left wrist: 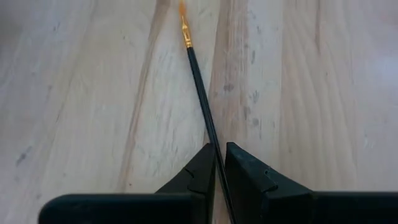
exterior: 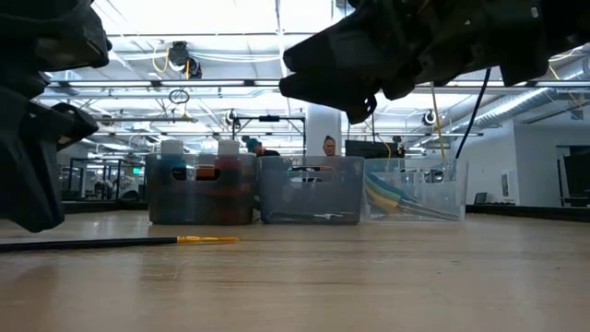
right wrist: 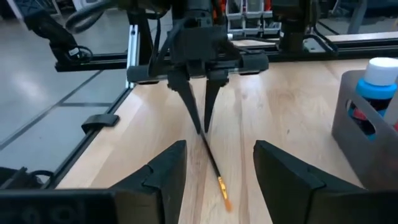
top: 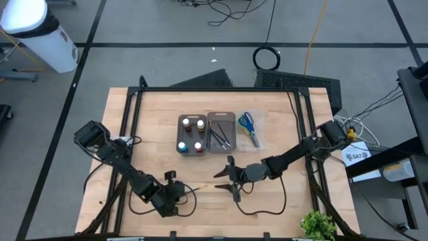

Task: Pick & Place Paint Supplies
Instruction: Put the gold paintbrush into the right black bin

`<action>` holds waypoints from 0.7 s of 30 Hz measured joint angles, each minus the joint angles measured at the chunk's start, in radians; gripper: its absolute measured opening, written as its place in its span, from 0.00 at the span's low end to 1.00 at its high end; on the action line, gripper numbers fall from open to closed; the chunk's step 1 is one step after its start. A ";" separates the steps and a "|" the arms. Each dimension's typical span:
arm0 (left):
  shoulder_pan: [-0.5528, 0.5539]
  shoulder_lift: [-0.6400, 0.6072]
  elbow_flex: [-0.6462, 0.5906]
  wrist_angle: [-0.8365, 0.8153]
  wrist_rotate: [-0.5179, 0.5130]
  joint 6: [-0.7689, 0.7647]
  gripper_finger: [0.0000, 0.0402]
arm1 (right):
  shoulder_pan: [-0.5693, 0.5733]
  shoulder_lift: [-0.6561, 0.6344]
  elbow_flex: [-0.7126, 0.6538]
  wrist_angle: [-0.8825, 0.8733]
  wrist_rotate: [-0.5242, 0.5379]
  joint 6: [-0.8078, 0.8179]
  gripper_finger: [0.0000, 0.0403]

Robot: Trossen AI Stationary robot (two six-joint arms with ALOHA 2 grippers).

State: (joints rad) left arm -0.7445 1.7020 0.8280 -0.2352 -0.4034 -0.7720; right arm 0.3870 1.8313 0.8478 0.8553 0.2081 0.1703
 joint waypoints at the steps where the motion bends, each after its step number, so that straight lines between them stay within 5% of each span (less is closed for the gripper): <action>1: 0.002 0.000 0.000 0.000 0.000 -0.009 0.12 | 0.000 0.000 0.000 0.001 0.000 0.000 0.42; 14: 0.035 0.088 0.005 0.016 0.009 -0.068 0.12 | 0.000 0.000 0.000 -0.017 0.000 -0.007 0.42; 21: 0.061 0.096 0.000 0.096 -0.008 0.035 0.12 | 0.001 0.000 0.000 -0.089 -0.003 -0.006 0.42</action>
State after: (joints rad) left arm -0.6838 1.7984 0.8280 -0.1390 -0.4117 -0.7366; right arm 0.3878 1.8317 0.8482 0.7660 0.2047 0.1643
